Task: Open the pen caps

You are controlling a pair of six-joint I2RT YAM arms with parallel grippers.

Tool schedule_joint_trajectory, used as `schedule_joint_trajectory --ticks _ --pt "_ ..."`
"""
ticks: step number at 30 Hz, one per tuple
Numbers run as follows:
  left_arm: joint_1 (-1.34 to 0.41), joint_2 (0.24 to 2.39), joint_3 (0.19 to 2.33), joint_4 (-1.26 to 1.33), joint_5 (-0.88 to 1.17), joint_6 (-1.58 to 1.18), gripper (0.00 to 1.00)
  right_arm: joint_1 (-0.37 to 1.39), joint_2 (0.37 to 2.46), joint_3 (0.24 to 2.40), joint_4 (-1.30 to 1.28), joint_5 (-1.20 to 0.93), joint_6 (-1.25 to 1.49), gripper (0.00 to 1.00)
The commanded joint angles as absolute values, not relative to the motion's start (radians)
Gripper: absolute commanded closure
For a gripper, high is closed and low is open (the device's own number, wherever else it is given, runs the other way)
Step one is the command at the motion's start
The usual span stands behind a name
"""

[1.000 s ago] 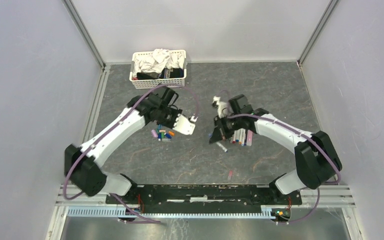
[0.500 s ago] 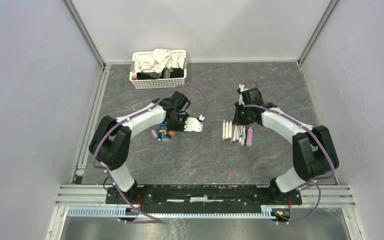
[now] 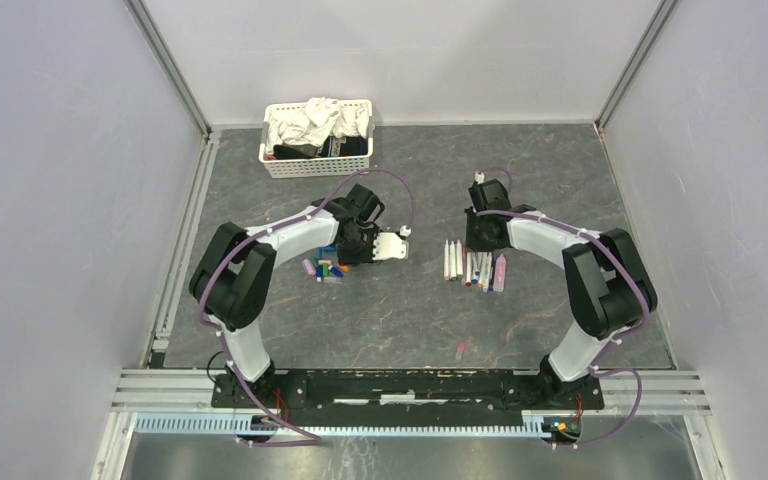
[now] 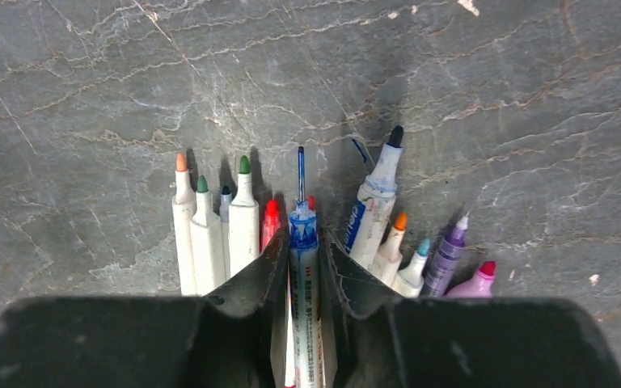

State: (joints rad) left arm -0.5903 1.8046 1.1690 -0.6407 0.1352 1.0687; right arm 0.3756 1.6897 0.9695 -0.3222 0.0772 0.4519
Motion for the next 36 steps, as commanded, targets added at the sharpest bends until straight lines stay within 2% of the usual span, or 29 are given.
schedule_joint_trajectory --ticks 1,2,3,4,5,6,15,17,19,22,28,33,36 --pt "-0.581 1.780 1.199 -0.638 0.189 0.984 0.53 0.393 1.714 1.017 -0.304 0.137 0.496 0.76" --pt "-0.575 1.767 1.209 -0.640 0.205 0.970 0.51 0.395 1.715 1.019 -0.304 0.138 0.495 0.74" --pt "-0.571 1.758 1.227 -0.657 0.225 0.961 0.40 0.398 1.715 1.021 -0.305 0.138 0.498 0.71" --pt "-0.566 1.751 1.247 -0.667 0.241 0.946 0.36 0.400 1.714 1.024 -0.308 0.142 0.497 0.68" --pt "-0.563 1.746 1.270 -0.692 0.256 0.934 0.24 0.401 1.710 1.026 -0.311 0.147 0.497 0.65" --pt "-0.559 1.741 1.292 -0.710 0.266 0.924 0.20 0.403 1.708 1.030 -0.316 0.150 0.497 0.64" --pt "-0.514 1.667 1.465 -0.845 0.377 0.799 0.15 0.435 1.628 1.048 -0.352 0.198 0.481 0.63" --pt "-0.493 1.654 1.489 -0.880 0.400 0.772 0.14 0.441 1.602 1.037 -0.365 0.207 0.478 0.65" --pt "-0.462 1.642 1.501 -0.905 0.417 0.737 0.14 0.453 1.578 1.013 -0.367 0.200 0.471 0.72" --pt "-0.402 1.623 1.507 -0.924 0.447 0.687 0.13 0.460 1.539 0.963 -0.366 0.182 0.450 0.72" --pt "-0.236 1.552 1.434 -0.860 0.434 0.546 0.02 0.461 1.398 0.882 -0.373 0.215 0.396 0.46" --pt "-0.159 1.472 1.334 -0.729 0.289 0.453 0.00 0.458 1.264 0.874 -0.389 0.325 0.367 0.24" --pt "-0.093 1.420 1.262 -0.612 0.276 0.373 0.00 0.442 1.189 0.838 -0.377 0.411 0.364 0.14"
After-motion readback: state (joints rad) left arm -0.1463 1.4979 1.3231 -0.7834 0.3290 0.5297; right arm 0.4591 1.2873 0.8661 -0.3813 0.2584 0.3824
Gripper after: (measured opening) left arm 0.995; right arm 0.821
